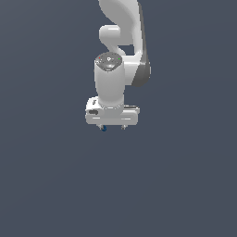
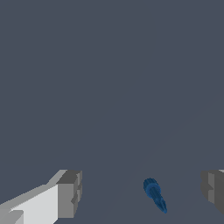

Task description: Pick up the object and move it to a goal position.

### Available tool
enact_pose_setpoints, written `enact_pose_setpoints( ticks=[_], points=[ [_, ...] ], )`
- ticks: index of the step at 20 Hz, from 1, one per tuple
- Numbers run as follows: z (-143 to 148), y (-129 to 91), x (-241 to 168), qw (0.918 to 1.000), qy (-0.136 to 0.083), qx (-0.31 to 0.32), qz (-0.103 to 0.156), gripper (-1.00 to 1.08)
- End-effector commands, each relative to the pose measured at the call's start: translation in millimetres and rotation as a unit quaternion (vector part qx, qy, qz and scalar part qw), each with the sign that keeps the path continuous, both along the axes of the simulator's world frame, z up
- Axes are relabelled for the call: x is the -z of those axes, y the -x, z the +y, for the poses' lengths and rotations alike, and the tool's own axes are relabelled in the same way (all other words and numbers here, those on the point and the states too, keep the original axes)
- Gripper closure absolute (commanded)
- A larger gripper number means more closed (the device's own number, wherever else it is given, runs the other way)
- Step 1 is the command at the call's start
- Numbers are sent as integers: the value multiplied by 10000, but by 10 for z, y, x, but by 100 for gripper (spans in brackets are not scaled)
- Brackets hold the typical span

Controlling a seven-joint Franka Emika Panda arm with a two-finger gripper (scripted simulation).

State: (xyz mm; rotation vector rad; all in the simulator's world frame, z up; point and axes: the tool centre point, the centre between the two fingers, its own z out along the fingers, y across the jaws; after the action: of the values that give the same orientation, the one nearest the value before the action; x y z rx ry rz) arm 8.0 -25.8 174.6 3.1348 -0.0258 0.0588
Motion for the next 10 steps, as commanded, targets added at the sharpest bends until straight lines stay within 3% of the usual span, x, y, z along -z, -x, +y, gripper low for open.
enact_pose_setpoints(
  ticks=[1,10],
  points=[
    [-42,57,62,9999,-9,133,15,-92],
    [-314,476,443,9943,-58,1060,94,-92]
  ],
)
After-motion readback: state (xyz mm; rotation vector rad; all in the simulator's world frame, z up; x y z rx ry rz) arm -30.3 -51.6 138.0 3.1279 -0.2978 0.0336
